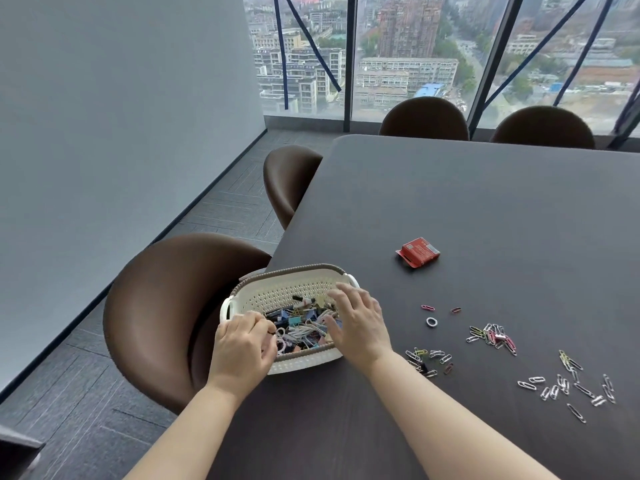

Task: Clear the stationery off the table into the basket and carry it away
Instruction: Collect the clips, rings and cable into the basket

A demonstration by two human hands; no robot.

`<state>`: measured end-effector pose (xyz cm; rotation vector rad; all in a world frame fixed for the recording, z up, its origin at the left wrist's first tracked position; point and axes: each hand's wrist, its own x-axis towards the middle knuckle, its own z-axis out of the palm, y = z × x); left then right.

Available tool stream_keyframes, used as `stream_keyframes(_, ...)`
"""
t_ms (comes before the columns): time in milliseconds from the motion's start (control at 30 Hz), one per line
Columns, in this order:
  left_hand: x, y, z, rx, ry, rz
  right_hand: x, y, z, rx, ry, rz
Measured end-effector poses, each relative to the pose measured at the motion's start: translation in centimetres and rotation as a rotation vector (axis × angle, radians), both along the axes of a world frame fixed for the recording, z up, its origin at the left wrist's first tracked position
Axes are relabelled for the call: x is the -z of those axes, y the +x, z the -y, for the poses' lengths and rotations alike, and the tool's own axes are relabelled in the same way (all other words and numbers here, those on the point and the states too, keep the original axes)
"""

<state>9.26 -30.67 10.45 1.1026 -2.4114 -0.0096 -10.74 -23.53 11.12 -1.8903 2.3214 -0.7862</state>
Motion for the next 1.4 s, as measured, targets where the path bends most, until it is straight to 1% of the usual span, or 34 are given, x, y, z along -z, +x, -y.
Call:
stream_keyframes(67,0.1,-1.9,-1.2,0.041,0.003,-0.017,0.9,-1.6,-2.2,0.084,-0.075,-0.013)
stream_keyframes(100,0.3,-3.0,-1.9,0.072,0.001,-0.033,1.5,-2.7,-3.5,0.133,-0.076,0.000)
stream_keyframes(200,1.6,-7.1,-4.3,0.207,-0.007,-0.095,3.7,-6.6,-8.1,0.278,0.022,0.049)
stream_keyframes(267,2.8,-10.1,-6.2,0.300,0.039,-0.095,5.2,-9.2,-11.3,0.376,0.095,0.072)
stream_keyframes(367,5.2,-14.3,-9.0,0.444,0.149,-0.040,7.0,-12.5,-15.7,0.482,0.228,0.071)
stream_keyframes(467,7.9,-18.4,-11.1,0.581,0.210,0.144,8.6,-15.5,-19.4,0.545,0.363,0.077)
stream_keyframes(500,8.5,-19.7,-11.5,0.568,0.249,0.224,9.1,-16.4,-20.4,0.563,0.404,0.076)
stream_keyframes(633,10.6,-23.7,-12.0,0.357,0.413,0.553,10.4,-19.8,-23.4,0.661,0.589,0.019)
stream_keyframes(667,11.1,-24.5,-12.1,0.326,0.428,0.601,10.7,-20.7,-24.1,0.698,0.627,0.001)
stream_keyframes(767,11.7,-27.3,-11.5,0.290,0.431,0.636,11.6,-23.0,-25.3,0.785,0.674,-0.023)
stream_keyframes(867,11.8,-30.9,-10.4,0.309,0.401,0.627,12.2,-25.3,-24.8,0.814,0.675,0.020)
stream_keyframes(967,11.9,-34.2,-9.7,0.311,0.369,0.630,12.5,-27.6,-23.5,0.784,0.650,0.042)
stream_keyframes(1067,11.9,-35.7,-9.3,0.382,0.354,0.583,12.8,-29.1,-21.9,0.639,0.605,0.046)
stream_keyframes(1100,11.9,-35.8,-9.2,0.426,0.360,0.537,12.8,-29.3,-21.3,0.571,0.587,0.045)
stream_keyframes(1167,11.9,-35.7,-9.3,0.532,0.374,0.389,12.7,-29.0,-20.2,0.425,0.542,0.044)
stream_keyframes(1267,12.3,-34.5,-9.4,0.651,0.322,0.195,12.5,-27.7,-19.7,0.240,0.430,0.082)
stream_keyframes(1333,12.7,-33.3,-9.6,0.707,0.294,0.191,12.8,-26.6,-20.4,0.195,0.359,0.075)
stream_keyframes(1400,13.0,-32.6,-9.8,0.694,0.237,0.267,13.5,-25.9,-21.3,0.234,0.323,-0.012)
